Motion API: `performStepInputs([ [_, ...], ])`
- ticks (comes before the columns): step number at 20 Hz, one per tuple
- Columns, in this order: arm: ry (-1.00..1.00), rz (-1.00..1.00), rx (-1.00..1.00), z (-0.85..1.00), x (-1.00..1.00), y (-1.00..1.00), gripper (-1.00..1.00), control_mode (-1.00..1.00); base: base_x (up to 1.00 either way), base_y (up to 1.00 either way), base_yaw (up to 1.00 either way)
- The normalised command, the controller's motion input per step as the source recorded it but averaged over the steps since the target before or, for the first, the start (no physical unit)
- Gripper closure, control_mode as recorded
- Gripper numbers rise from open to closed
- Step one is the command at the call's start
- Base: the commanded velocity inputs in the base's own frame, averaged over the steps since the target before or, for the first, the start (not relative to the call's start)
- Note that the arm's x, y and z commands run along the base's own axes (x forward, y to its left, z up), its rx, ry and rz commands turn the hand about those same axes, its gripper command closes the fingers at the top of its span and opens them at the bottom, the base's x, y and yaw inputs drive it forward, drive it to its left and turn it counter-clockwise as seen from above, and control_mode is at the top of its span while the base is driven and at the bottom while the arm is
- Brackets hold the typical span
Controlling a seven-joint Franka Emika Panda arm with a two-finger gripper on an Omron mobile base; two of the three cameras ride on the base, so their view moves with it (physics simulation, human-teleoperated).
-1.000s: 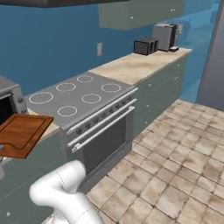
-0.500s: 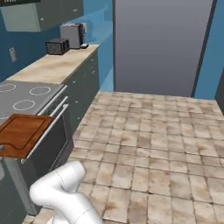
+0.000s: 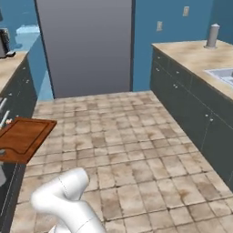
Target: Move the cutting board and knife to the sink. Then move spray from the cabinet to the counter.
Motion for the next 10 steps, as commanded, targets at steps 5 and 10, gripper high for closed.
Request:
performStepInputs([
  [5,0.0,0.0,0.0,0.0,0.0,0.0,1.0,1.0,0.33,0.13,-0.47],
  [10,0.0,0.0,0.0,0.0,0.0,0.0,1.0,1.0,0.43,0.12,-0.54],
])
